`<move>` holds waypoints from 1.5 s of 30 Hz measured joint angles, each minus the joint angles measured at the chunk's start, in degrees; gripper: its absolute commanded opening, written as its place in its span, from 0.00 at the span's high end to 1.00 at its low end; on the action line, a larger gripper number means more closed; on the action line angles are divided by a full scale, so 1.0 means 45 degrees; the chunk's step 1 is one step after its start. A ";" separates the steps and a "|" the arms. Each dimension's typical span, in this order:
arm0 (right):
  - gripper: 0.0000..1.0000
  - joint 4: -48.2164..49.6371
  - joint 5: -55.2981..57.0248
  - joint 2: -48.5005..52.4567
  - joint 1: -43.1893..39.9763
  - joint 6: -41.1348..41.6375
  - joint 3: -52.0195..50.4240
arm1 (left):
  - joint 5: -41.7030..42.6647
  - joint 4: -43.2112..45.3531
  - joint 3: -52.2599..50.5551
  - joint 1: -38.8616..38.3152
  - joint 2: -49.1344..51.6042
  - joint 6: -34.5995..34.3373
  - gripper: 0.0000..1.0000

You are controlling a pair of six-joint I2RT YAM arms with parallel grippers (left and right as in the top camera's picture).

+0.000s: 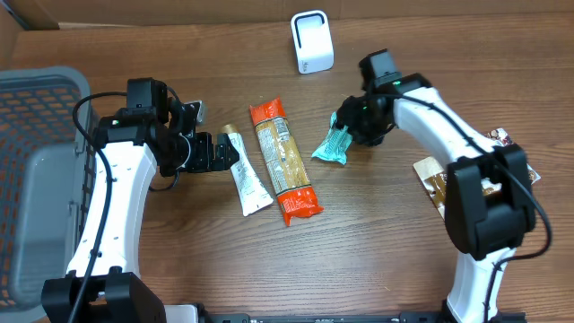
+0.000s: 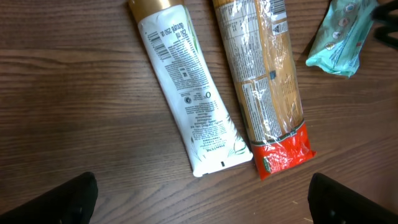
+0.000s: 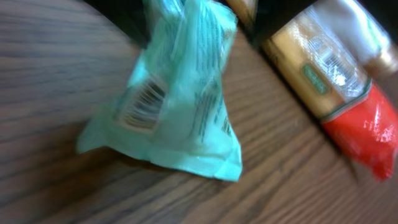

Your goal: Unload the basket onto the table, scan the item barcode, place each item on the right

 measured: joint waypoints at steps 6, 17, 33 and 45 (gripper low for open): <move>0.96 0.0141 0.0549 0.0146 0.0403 -0.0311 0.0160 | 0.0000 -0.0005 0.0000 -0.0005 0.0000 0.0000 0.00; 0.96 0.0180 0.0680 0.0039 0.0369 -0.1307 0.1175 | 0.0005 -0.0010 0.0000 0.0000 0.0000 0.0000 0.00; 0.76 0.0019 0.0670 0.1389 0.0369 -0.1423 0.1171 | 0.0000 -0.0010 0.0000 0.0000 0.0000 0.0000 0.00; 0.30 -0.2327 0.0675 0.1467 0.0087 -0.2997 0.1972 | 0.0000 -0.0005 0.0000 0.0000 0.0000 0.0000 0.00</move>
